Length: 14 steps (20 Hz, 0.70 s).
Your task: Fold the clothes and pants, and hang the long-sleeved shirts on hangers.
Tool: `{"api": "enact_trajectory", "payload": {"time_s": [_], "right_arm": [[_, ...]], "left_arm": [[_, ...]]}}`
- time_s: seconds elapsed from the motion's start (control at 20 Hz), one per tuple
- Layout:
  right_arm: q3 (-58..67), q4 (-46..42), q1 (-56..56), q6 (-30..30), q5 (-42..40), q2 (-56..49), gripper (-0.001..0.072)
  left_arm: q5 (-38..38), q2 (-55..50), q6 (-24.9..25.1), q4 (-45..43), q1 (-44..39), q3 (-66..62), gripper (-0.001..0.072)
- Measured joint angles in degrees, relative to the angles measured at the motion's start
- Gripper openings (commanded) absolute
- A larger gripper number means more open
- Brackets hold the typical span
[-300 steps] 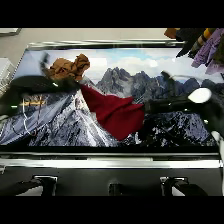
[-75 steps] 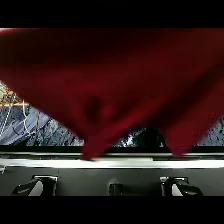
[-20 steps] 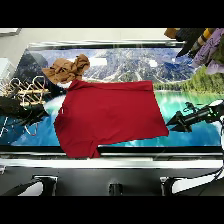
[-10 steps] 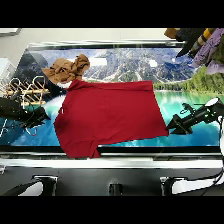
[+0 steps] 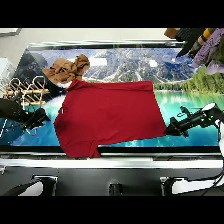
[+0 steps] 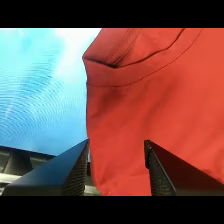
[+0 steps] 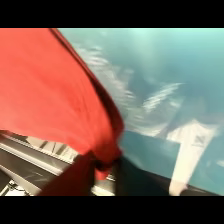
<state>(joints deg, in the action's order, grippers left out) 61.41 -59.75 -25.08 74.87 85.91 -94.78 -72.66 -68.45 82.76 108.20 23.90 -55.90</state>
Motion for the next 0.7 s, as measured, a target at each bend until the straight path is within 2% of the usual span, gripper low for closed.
{"api": "enact_trajectory", "payload": {"time_s": [0.2,0.45,0.7], "right_arm": [[-0.26,1.66,0.0,-1.88,-0.52,1.07,0.0028],[-0.33,2.38,0.0,-2.89,-0.55,2.91,0.0028],[-0.33,3.17,0.0,-2.95,0.22,3.8,0.0028]], "left_arm": [[-0.55,3.67,1.03,1.16,3.15,7.54,0.0413],[1.11,7.28,6.99,9.51,7.06,19.41,0.0413],[2.69,8.04,10.38,13.81,7.43,26.21,0.0413]]}}
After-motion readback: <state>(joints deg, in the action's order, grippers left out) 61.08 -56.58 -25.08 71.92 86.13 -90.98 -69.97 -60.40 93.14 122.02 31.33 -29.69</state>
